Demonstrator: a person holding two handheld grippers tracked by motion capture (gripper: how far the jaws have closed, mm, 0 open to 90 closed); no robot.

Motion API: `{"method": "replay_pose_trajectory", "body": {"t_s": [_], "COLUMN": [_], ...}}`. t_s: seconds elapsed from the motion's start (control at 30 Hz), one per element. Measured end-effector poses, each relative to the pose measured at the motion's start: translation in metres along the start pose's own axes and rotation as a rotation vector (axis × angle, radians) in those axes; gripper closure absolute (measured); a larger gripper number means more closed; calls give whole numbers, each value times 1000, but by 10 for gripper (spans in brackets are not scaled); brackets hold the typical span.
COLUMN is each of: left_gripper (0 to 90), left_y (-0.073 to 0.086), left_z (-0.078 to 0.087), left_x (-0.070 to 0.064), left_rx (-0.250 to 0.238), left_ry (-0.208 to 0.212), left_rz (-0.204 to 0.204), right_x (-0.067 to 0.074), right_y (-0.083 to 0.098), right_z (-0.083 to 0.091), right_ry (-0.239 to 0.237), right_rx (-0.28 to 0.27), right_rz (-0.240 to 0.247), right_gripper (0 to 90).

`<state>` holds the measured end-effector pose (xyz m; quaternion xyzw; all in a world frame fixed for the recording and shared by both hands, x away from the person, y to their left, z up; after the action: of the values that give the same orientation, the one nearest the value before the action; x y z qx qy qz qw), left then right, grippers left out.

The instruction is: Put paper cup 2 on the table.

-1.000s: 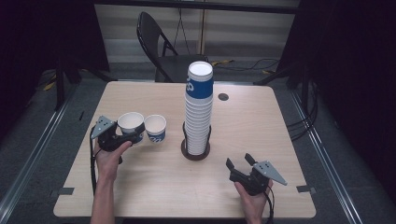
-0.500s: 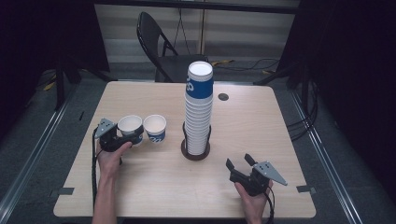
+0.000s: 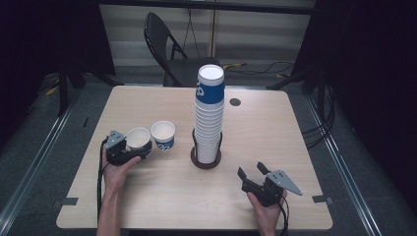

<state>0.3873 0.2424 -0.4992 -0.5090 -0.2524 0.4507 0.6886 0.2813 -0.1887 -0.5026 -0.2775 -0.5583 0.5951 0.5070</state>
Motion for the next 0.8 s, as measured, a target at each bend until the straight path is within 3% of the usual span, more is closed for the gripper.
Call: {"method": "replay_pose_trajectory", "body": {"t_s": [0.13,0.23,0.5,0.57,0.6,0.67,0.73,0.8], "left_gripper": [154,156,156,155,156,154,156,156], "left_y": [5,9,15,17,19,20,22,24], "left_z": [2,4,21,26,29,36,43,51], "left_x": [-1,-2,-12,-17,-19,-23,-25,-28], "left_rx": [29,72,64,62,86,64,49,-1], "left_ry": [-8,-31,-44,-67,-83,-133,-152,-131], "left_rz": [4,-26,-14,-15,-31,-37,-25,-1], "right_x": [0,0,0,0,0,0,0,0], "right_y": [0,0,0,0,0,0,0,0], "right_z": [0,0,0,0,0,0,1,1], "right_ry": [-3,-3,-1,-2,-2,-1,-1,-2], "right_rx": [-2,1,-1,-2,-1,-3,-3,-5], "right_rz": [0,-2,2,-1,-2,-1,-1,-1], "right_gripper": [208,208,209,209,209,210,210,210]}}
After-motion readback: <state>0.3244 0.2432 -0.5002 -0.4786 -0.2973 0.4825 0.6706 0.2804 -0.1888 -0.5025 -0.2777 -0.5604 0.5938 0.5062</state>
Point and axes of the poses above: each handheld gripper's, and its own axes: z roughly backward along the jaws, y roughly out of its underside, x roughly to its left, the point moved 3 cm from there along -z, roughly forward along the jaws, and after that the axes turned 2 degrees about -z, right-handed, at the moved point
